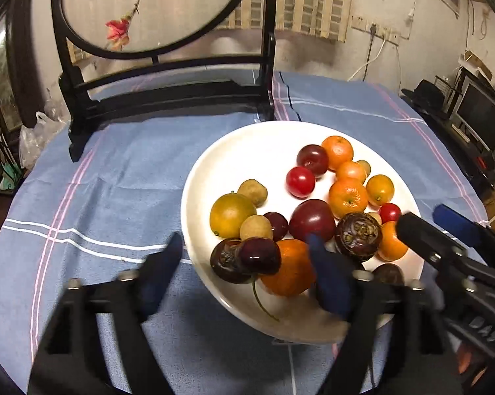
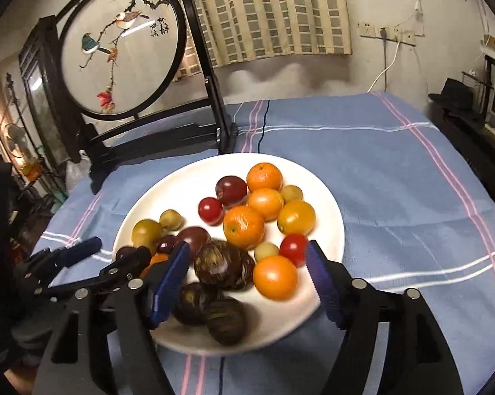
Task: Organize fruits
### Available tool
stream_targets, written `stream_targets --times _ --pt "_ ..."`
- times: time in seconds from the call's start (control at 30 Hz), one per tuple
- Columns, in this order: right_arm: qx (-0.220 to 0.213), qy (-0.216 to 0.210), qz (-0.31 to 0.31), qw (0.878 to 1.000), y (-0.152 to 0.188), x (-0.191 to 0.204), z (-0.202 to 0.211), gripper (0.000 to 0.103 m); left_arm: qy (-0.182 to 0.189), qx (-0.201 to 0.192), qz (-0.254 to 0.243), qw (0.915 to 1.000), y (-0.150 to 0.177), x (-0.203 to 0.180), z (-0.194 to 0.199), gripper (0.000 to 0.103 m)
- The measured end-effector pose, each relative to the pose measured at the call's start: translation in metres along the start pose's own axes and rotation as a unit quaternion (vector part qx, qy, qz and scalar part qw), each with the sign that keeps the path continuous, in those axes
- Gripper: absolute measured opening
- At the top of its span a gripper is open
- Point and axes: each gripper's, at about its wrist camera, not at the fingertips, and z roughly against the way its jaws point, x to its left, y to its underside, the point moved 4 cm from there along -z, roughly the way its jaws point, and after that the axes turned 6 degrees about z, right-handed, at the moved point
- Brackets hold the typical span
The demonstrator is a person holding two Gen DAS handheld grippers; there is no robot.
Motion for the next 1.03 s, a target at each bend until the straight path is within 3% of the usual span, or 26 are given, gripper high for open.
stream_targets --times 0.3,0.43,0.63,0.83,1.03 --pt "0.021 -0.002 -0.008 1.0 0.042 -0.008 0.031 0.096 -0.001 0.014 -0.026 0.9996 0.039 -0.007 0.014 0.091" --pt "0.04 0.011 0.009 0.999 0.061 -0.005 0.04 0.099 0.01 0.011 -0.027 0.9995 0.052 -0.004 0.031 0.095" --pt "0.065 0.006 0.008 0.998 0.088 -0.003 0.047 0.099 0.016 -0.006 -0.023 0.9996 0.069 0.002 0.054 0.096" --pt "0.09 0.016 0.024 0.996 0.11 0.0 0.041 0.099 0.017 0.009 -0.037 0.9991 0.095 0.005 0.062 0.096" --pt "0.106 0.03 0.038 0.993 0.119 0.002 0.036 0.099 0.013 0.028 -0.017 0.9994 0.115 0.016 0.051 0.097"
